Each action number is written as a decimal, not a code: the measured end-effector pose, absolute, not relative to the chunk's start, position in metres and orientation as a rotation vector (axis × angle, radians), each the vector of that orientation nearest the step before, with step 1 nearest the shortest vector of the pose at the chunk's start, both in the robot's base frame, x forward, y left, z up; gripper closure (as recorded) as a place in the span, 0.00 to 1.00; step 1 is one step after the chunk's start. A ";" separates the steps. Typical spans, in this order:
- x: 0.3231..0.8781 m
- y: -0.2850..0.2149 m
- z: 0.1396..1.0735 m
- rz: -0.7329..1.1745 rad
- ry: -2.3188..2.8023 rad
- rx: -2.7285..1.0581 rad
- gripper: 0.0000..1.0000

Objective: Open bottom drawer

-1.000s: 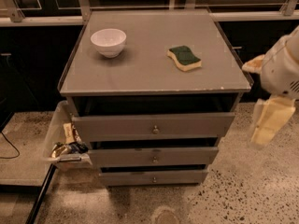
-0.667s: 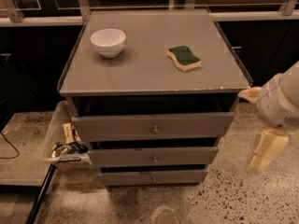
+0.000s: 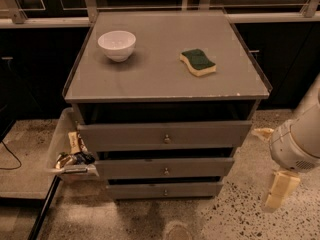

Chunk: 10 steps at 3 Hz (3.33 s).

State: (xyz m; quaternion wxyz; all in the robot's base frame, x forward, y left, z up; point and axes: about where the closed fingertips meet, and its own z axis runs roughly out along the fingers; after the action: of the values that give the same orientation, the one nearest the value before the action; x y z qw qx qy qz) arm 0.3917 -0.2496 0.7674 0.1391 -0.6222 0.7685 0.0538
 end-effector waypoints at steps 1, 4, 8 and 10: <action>0.392 -0.249 0.767 0.156 2.221 -1.799 0.00; 0.397 -0.198 0.565 0.455 2.039 -1.848 0.00; 0.407 -0.176 0.408 0.635 1.936 -1.857 0.00; 0.459 -0.161 0.322 0.593 1.614 -1.949 0.00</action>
Offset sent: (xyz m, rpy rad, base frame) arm -0.0020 0.0412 -0.1628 0.1846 0.1534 0.0609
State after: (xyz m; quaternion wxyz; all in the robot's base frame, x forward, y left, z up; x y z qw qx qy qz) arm 0.4593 -0.1610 0.3217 0.2682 -0.7224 0.5982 0.2198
